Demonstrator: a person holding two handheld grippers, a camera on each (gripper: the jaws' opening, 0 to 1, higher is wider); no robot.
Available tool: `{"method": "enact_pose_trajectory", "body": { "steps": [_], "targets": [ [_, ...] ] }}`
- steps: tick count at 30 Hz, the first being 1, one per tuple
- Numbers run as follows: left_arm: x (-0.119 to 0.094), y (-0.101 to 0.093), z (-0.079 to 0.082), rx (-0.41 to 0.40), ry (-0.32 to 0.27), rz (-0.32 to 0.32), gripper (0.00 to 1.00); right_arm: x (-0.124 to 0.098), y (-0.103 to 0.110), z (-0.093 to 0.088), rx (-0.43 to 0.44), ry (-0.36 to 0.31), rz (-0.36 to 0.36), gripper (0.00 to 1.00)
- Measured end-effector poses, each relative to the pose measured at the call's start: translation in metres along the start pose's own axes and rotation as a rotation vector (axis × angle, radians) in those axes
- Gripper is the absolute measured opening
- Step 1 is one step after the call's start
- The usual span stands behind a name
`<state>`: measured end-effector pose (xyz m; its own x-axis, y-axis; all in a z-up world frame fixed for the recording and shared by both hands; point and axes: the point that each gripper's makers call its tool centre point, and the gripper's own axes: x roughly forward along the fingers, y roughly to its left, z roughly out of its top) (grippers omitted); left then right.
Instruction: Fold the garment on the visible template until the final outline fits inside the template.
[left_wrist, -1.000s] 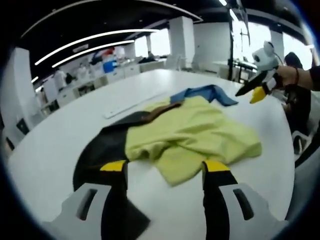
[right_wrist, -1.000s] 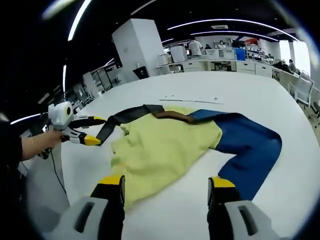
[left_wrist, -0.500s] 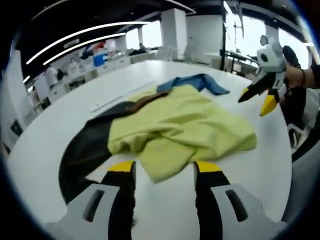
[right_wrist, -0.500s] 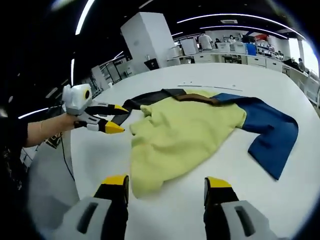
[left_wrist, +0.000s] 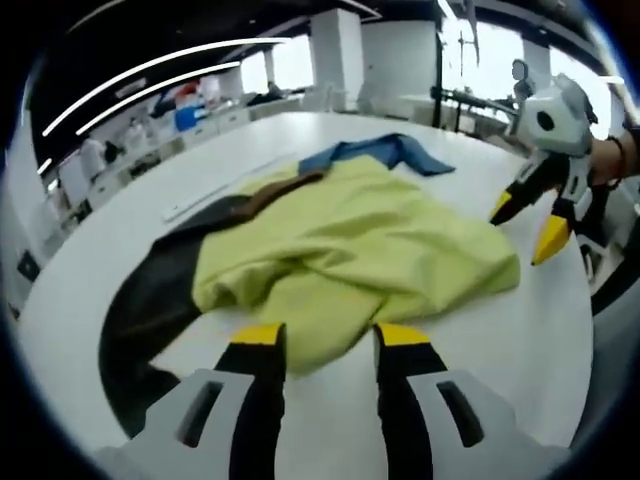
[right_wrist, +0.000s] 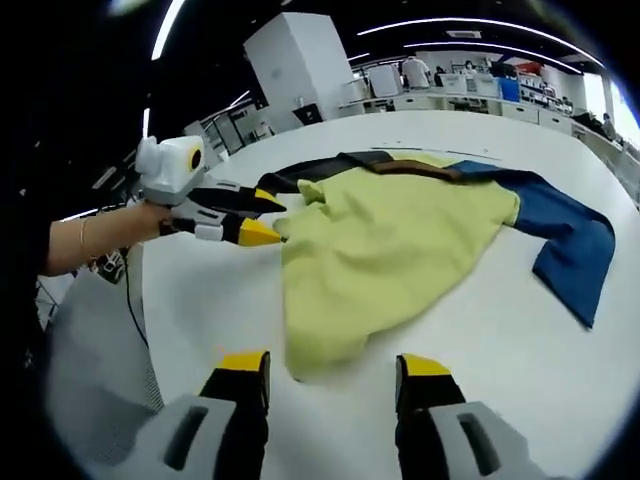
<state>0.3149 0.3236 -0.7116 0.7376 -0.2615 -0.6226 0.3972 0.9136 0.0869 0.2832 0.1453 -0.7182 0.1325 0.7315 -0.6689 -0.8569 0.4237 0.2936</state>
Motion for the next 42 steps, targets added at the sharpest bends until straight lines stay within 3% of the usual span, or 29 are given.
{"method": "enact_pose_trajectory", "body": {
  "steps": [7, 13, 19, 23, 26, 32, 36, 42],
  "targets": [
    [0.008, -0.003, -0.001, 0.038, 0.022, -0.020, 0.25, 0.006, 0.007, 0.001, -0.017, -0.012, 0.003, 0.30],
    [0.013, -0.005, -0.005, 0.047, 0.044, -0.030, 0.22, 0.010, 0.004, 0.004, -0.005, -0.017, -0.016, 0.23],
    [0.014, -0.005, -0.006, 0.026, 0.041, -0.038, 0.08, 0.011, 0.002, 0.004, -0.011, -0.021, -0.022, 0.14],
    [0.013, -0.002, -0.006, 0.039, 0.042, -0.026, 0.03, 0.007, 0.006, 0.009, -0.040, -0.035, -0.007, 0.02],
    [0.011, -0.001, -0.003, 0.034, 0.034, -0.023, 0.01, 0.002, 0.005, 0.014, -0.059, -0.049, -0.007, 0.00],
    [-0.003, -0.003, 0.010, 0.058, 0.015, -0.038, 0.00, -0.012, 0.002, 0.029, -0.086, -0.080, -0.017, 0.00],
    [-0.019, -0.001, 0.028, 0.064, -0.002, -0.036, 0.00, -0.023, -0.004, 0.048, -0.115, -0.115, -0.030, 0.00],
    [-0.026, 0.006, 0.051, 0.079, -0.035, -0.034, 0.00, -0.031, -0.012, 0.079, -0.151, -0.156, -0.045, 0.00]
  ]
}}
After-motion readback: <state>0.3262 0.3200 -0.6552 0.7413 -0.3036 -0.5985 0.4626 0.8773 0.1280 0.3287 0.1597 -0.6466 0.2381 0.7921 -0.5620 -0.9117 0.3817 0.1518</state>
